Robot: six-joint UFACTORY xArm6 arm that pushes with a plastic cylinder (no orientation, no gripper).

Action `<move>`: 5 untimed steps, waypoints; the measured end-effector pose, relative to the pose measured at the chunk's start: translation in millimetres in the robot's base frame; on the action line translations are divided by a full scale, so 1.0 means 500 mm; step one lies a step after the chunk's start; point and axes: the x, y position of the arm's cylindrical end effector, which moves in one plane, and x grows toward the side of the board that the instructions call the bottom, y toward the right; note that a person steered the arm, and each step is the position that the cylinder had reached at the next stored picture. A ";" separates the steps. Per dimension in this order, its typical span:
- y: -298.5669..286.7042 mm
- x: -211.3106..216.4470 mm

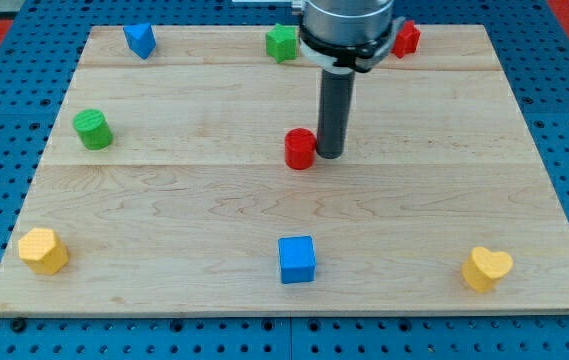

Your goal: Push yellow heart above blue cube

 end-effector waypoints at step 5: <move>0.573 0.385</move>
